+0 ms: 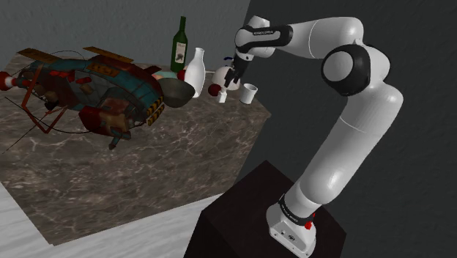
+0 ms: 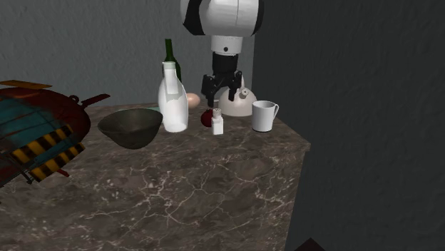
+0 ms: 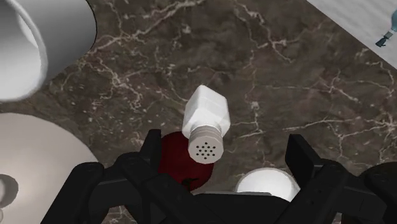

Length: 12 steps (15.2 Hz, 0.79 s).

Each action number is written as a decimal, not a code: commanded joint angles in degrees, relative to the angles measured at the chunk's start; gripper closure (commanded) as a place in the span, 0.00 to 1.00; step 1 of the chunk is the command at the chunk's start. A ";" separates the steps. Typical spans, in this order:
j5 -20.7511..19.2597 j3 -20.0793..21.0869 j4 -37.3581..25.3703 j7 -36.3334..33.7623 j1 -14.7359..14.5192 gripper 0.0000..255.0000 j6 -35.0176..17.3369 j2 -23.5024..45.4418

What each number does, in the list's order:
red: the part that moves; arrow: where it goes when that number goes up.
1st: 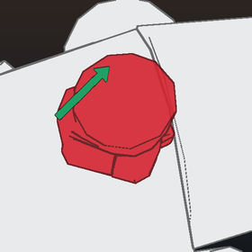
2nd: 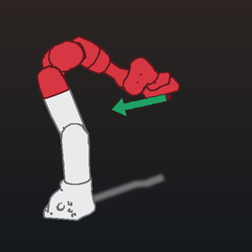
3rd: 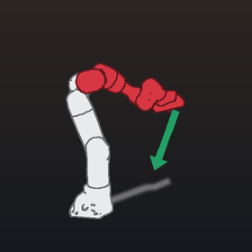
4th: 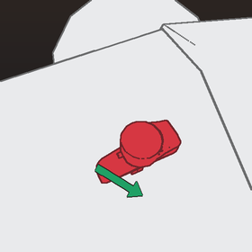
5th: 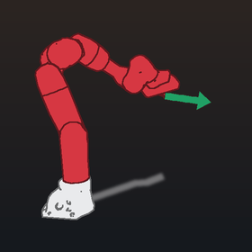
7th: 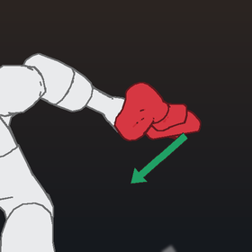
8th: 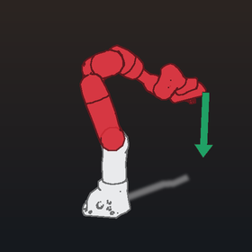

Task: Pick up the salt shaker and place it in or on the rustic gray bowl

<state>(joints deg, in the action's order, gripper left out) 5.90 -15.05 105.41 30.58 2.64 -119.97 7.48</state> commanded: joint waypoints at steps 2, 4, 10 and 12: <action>1.36 0.00 -2.77 1.48 0.60 0.00 -0.95 3.92; 1.62 0.08 -2.09 1.65 0.63 0.00 -2.25 4.58; 2.30 0.30 -0.76 2.08 0.69 0.00 -5.18 6.24; 2.30 0.30 -0.76 2.08 0.70 0.00 -5.18 6.24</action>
<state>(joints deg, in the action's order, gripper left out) 8.18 -14.76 104.63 32.64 3.33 -125.06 13.67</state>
